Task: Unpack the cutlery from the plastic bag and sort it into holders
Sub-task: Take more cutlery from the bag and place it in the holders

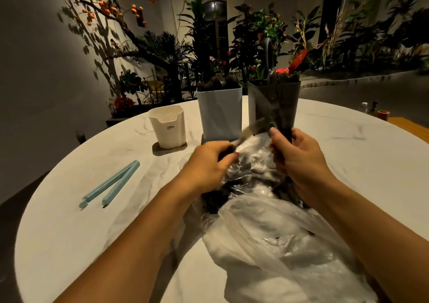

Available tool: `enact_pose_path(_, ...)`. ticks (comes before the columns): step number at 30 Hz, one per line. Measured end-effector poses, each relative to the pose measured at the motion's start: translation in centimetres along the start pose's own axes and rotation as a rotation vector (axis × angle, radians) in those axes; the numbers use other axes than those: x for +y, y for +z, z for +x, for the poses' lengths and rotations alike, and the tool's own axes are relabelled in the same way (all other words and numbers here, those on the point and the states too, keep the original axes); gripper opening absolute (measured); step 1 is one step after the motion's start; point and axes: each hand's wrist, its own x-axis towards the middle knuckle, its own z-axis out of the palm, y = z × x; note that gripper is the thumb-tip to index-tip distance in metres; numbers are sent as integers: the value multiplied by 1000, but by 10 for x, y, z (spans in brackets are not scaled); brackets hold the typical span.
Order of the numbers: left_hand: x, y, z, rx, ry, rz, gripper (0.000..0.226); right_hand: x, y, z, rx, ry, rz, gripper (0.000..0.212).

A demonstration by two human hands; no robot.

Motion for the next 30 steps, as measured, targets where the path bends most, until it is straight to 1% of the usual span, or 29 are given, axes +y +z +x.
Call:
enact_pose_path(2,7,-1,0,112,-99,-185,21,-4,-2,1,34,52,62,22)
enact_pose_path(3,15,1,0,110,-162,-313,28,-5,-2,0,13,76,94,25)
enact_pose_path(5,36,11,-1,-4,-293,-604,45,-5,4,-4,-99,143,187,31)
enact_pose_path(6,46,17,-1,-50,-331,-727,49,-4,7,-6,-155,167,189,34)
enact_pose_path(8,60,27,-4,-41,-310,-852,44,-1,12,-11,-221,154,106,32)
enact_pose_path(11,59,33,-9,77,-224,-829,27,2,12,-13,-286,109,37,21)
enact_pose_path(13,53,31,-9,136,-231,-808,22,5,15,-14,-337,93,-17,18)
enact_pose_path(15,52,30,-9,169,-263,-824,19,8,19,-15,-355,80,3,19)
enact_pose_path(18,54,30,-10,184,-248,-786,22,6,21,-16,-346,85,103,22)
enact_pose_path(20,56,30,-10,196,-236,-719,28,3,19,-18,-348,78,111,22)
enact_pose_path(22,60,31,-10,240,-249,-705,32,4,20,-19,-336,58,86,22)
enact_pose_path(26,68,31,-9,329,-283,-711,32,5,26,-21,-315,-21,16,22)
enact_pose_path(30,70,30,-9,330,-262,-665,32,6,29,-21,-244,-119,-83,21)
